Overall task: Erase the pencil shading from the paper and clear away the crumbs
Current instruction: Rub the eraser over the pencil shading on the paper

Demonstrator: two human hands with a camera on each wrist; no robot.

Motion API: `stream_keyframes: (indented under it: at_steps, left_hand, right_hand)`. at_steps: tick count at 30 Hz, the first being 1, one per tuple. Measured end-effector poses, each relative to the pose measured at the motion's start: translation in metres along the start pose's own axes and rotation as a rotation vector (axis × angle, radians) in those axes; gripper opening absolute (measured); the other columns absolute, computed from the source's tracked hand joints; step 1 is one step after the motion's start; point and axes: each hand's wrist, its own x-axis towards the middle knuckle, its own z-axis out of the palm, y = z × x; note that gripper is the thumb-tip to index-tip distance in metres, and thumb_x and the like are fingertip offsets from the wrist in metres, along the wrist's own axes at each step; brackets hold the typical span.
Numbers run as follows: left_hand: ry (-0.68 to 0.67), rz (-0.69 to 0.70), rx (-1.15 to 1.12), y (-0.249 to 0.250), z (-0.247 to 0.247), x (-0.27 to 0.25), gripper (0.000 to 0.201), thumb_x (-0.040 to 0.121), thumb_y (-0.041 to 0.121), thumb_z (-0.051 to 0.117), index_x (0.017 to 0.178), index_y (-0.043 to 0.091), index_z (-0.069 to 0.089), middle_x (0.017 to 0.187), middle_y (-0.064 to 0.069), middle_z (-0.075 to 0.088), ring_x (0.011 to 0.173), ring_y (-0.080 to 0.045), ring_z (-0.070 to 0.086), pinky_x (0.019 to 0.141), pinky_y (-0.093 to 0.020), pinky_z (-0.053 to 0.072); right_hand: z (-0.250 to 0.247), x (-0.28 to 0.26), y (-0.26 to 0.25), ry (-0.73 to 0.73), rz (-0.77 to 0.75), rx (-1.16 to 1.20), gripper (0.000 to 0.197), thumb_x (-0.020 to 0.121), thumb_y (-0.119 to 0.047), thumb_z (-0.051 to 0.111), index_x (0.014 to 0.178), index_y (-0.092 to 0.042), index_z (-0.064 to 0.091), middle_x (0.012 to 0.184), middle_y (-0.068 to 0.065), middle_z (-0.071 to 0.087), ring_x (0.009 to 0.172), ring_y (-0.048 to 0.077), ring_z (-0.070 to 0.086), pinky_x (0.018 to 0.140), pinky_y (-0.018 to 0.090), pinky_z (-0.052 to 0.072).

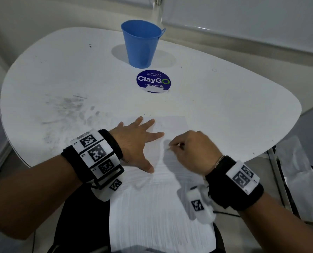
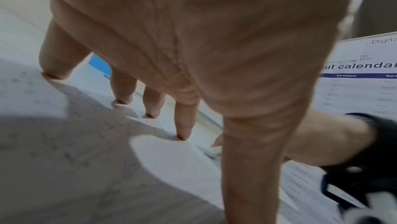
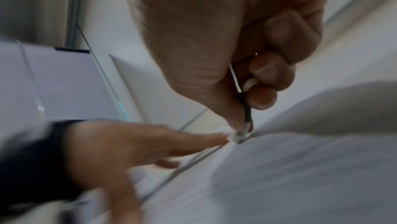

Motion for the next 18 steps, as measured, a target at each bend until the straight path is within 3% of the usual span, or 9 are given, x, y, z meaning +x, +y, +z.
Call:
stream_keyframes:
  at_steps: [3, 7, 11, 16, 18]
  left_hand:
    - [-0.006, -0.001, 0.003, 0.000, -0.001, 0.000, 0.112, 0.075, 0.073, 0.070, 0.155, 0.053, -0.007, 0.164, 0.014, -0.026, 0.152, -0.016, -0.025, 0.123, -0.059, 0.000]
    - [-0.002, -0.001, -0.009, 0.001, 0.000, 0.001, 0.113, 0.074, 0.073, 0.071, 0.155, 0.054, -0.006, 0.164, 0.015, -0.026, 0.152, -0.016, -0.026, 0.123, -0.059, -0.001]
    - [0.001, -0.002, 0.002, 0.000, -0.001, -0.001, 0.114, 0.073, 0.072, 0.072, 0.154, 0.054, -0.006, 0.164, 0.015, -0.025, 0.152, -0.016, -0.025, 0.123, -0.059, -0.001]
    - [0.000, -0.003, 0.000, 0.001, -0.002, -0.001, 0.114, 0.073, 0.072, 0.073, 0.154, 0.054, -0.005, 0.164, 0.015, -0.025, 0.152, -0.015, -0.025, 0.124, -0.058, -0.001]
    - [-0.005, -0.002, -0.008, 0.001, -0.002, 0.000, 0.114, 0.073, 0.072, 0.073, 0.155, 0.054, -0.005, 0.164, 0.015, -0.025, 0.152, -0.016, -0.025, 0.123, -0.058, -0.001]
  right_hand:
    - [-0.004, 0.009, 0.012, 0.107, 0.063, -0.010, 0.019, 0.093, -0.025, 0.058, 0.092, -0.024, 0.077, 0.092, -0.005, 0.076, 0.087, 0.022, 0.067, 0.078, 0.034, 0.054]
    - [0.006, -0.004, -0.004, -0.006, -0.041, -0.020, 0.019, 0.092, -0.024, 0.058, 0.091, -0.022, 0.077, 0.081, -0.006, 0.074, 0.080, 0.021, 0.066, 0.075, 0.033, 0.054]
    - [-0.012, 0.014, 0.016, 0.094, 0.104, -0.003, 0.019, 0.092, -0.026, 0.059, 0.095, -0.026, 0.077, 0.093, -0.004, 0.075, 0.090, 0.022, 0.067, 0.081, 0.032, 0.054]
    - [-0.002, 0.004, 0.005, 0.026, 0.010, -0.043, 0.019, 0.091, -0.023, 0.058, 0.092, -0.023, 0.077, 0.082, -0.006, 0.072, 0.083, 0.021, 0.065, 0.077, 0.033, 0.054]
    - [-0.008, 0.011, 0.010, 0.047, 0.066, -0.046, 0.020, 0.092, -0.023, 0.058, 0.095, -0.024, 0.077, 0.089, -0.006, 0.074, 0.087, 0.021, 0.065, 0.079, 0.033, 0.054]
